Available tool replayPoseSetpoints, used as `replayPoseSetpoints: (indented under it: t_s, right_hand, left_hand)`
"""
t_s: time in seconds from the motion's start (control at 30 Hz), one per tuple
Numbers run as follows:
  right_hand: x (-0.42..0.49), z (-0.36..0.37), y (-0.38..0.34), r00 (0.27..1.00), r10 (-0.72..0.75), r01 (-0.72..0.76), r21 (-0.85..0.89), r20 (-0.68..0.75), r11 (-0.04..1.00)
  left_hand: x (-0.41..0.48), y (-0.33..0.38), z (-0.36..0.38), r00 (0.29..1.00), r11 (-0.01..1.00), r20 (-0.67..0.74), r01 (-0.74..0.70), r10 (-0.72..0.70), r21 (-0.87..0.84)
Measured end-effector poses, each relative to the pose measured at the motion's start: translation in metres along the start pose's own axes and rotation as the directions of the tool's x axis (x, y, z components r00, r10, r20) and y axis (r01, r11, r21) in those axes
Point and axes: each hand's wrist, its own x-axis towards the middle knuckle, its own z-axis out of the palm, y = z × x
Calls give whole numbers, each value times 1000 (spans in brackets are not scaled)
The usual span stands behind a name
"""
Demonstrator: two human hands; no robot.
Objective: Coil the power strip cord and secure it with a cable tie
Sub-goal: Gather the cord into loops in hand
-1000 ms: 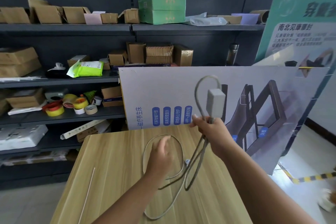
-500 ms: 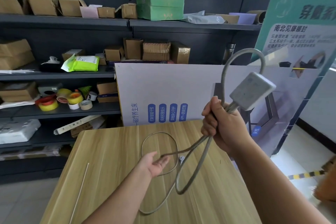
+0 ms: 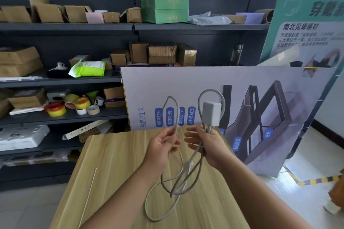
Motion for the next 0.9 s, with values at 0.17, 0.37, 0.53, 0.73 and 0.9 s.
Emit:
replayPoseSetpoints:
  t_s: [0.17, 0.37, 0.53, 0.73, 0.9]
  right_hand:
    - [-9, 22, -4, 994, 21, -45, 230, 106, 972]
    - [-15, 25, -10, 990, -53, 1, 367, 130, 930]
    - [-23, 21, -20, 970, -41, -14, 225, 239, 974]
    - [-43, -3, -41, 801, 49, -147, 117, 597, 982]
    - [-59, -9, -58, 635, 20, -78, 39, 772, 996]
  left_hand:
    - [-14, -7, 16, 974, 921, 70, -228, 217, 315]
    - [-24, -7, 11, 988, 983, -120, -75, 95, 166]
    - [-23, 0, 17, 987, 994, -115, -110, 109, -1]
    - [10, -8, -8, 996, 873, -30, -63, 88, 483]
    - [30, -12, 0, 986, 852, 168, -71, -19, 518]
